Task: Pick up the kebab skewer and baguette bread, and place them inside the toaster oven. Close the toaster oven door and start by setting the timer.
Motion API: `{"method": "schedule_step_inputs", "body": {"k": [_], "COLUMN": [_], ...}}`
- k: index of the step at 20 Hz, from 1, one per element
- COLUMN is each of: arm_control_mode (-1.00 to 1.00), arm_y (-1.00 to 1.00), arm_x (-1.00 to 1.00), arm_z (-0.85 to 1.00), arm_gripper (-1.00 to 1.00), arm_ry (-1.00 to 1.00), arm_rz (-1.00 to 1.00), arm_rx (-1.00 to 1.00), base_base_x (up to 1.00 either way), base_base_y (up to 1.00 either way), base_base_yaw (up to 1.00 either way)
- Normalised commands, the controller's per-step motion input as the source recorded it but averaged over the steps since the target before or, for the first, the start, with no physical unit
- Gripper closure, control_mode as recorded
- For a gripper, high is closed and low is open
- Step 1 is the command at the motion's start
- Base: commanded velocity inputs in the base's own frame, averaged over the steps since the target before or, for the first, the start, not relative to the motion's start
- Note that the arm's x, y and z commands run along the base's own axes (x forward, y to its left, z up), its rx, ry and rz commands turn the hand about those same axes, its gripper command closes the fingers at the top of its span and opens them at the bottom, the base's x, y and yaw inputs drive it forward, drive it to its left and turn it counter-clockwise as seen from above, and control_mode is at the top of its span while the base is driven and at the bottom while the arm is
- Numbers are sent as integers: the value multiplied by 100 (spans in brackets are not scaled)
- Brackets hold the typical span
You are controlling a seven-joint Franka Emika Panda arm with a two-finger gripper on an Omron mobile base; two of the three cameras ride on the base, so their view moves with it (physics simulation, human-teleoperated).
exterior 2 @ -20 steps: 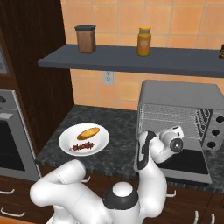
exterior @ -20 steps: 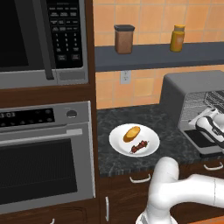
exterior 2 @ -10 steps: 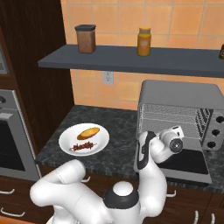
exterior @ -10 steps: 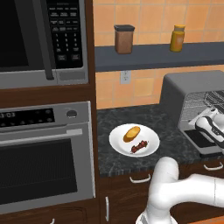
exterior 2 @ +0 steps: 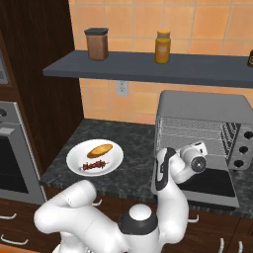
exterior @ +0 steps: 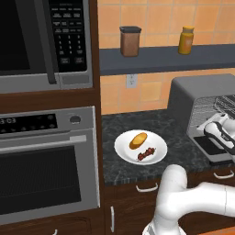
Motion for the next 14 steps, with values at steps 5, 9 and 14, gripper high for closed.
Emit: {"method": "schedule_step_inputs", "body": {"k": [5, 9, 14], "arm_control_mode": [-100, -100, -100], "arm_y": [22, 5, 0], "arm_x": [13, 28, -9], "arm_z": [-58, -55, -49], "arm_gripper": [100, 100, 100], "arm_ry": [0, 0, 0], "arm_rz": [-3, -3, -2], "arm_rx": [8, 13, 15], "base_base_x": [0, 0, 0], "base_base_y": [0, 0, 0], "base_base_yaw": [0, 0, 0]}}
